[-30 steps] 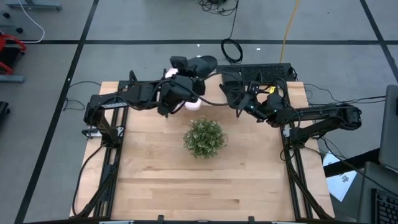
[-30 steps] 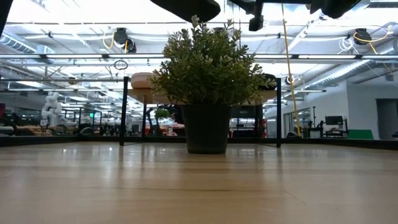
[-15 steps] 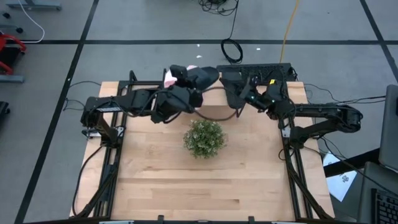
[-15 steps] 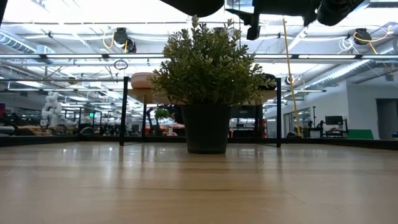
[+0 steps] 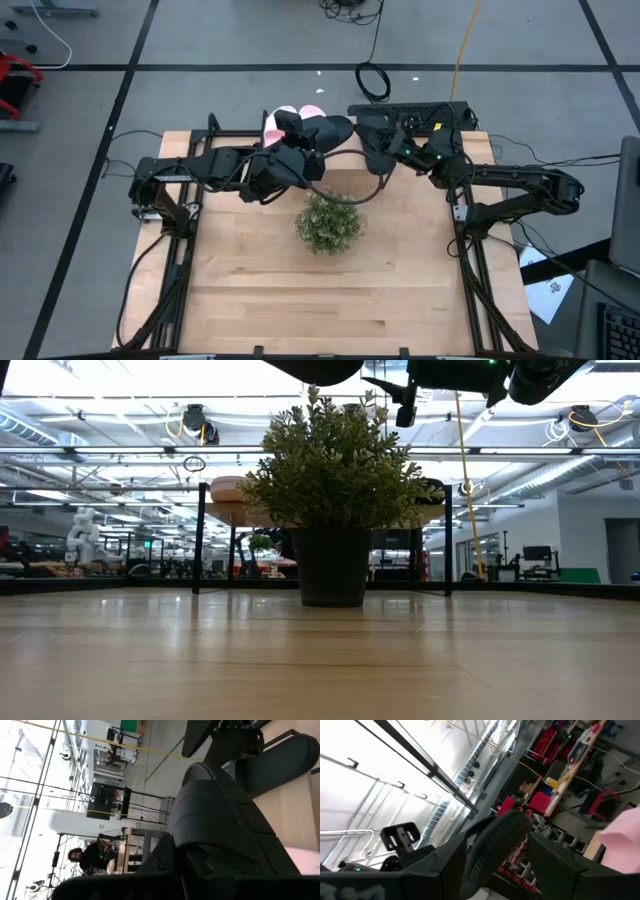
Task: Pick and place slides into the shelf
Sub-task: Put the black slipper on the shelf
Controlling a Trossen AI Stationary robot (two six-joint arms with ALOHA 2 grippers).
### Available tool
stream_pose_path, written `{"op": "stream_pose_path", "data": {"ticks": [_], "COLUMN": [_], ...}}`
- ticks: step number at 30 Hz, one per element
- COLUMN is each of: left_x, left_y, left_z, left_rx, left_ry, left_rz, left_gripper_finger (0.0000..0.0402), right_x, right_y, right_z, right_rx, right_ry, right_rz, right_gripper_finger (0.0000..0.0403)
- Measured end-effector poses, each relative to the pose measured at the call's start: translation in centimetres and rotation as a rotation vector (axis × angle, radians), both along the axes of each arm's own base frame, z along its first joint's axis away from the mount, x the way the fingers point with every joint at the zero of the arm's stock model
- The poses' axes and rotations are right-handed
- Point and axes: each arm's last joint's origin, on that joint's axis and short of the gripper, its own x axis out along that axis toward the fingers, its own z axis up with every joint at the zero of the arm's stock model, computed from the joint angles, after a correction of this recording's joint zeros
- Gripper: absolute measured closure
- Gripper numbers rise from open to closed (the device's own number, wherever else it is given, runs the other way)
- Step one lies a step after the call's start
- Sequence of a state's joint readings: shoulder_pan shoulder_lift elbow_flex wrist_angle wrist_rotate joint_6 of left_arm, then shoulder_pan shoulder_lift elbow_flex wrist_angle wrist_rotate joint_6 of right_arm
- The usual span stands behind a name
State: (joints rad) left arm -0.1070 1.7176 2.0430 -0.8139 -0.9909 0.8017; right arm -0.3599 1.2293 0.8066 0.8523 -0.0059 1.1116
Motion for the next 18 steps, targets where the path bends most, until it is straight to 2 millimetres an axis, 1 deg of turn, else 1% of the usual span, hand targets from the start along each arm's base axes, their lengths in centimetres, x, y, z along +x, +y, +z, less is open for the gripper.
{"op": "stream_pose_path", "data": {"ticks": [4,12,18], "left_x": [0.1,0.8,1.2], "left_y": [0.0,-0.3,-0.3], "left_z": [-0.2,-2.3,-2.5], "left_rx": [-0.013,-0.010,0.030], "left_ry": [0.005,0.083,0.086], "left_rz": [-0.025,-0.048,-0.052], "left_gripper_finger": [0.0402,0.0402,0.0402], "right_x": [0.0,0.1,0.3], "right_y": [0.0,0.0,0.0], "right_z": [-0.1,-0.4,-0.8], "right_rx": [0.008,0.044,0.098], "right_ry": [0.009,0.028,0.064], "right_rz": [0.002,0.011,0.043], "right_gripper_finger": [0.0206,0.0206,0.0206]}}
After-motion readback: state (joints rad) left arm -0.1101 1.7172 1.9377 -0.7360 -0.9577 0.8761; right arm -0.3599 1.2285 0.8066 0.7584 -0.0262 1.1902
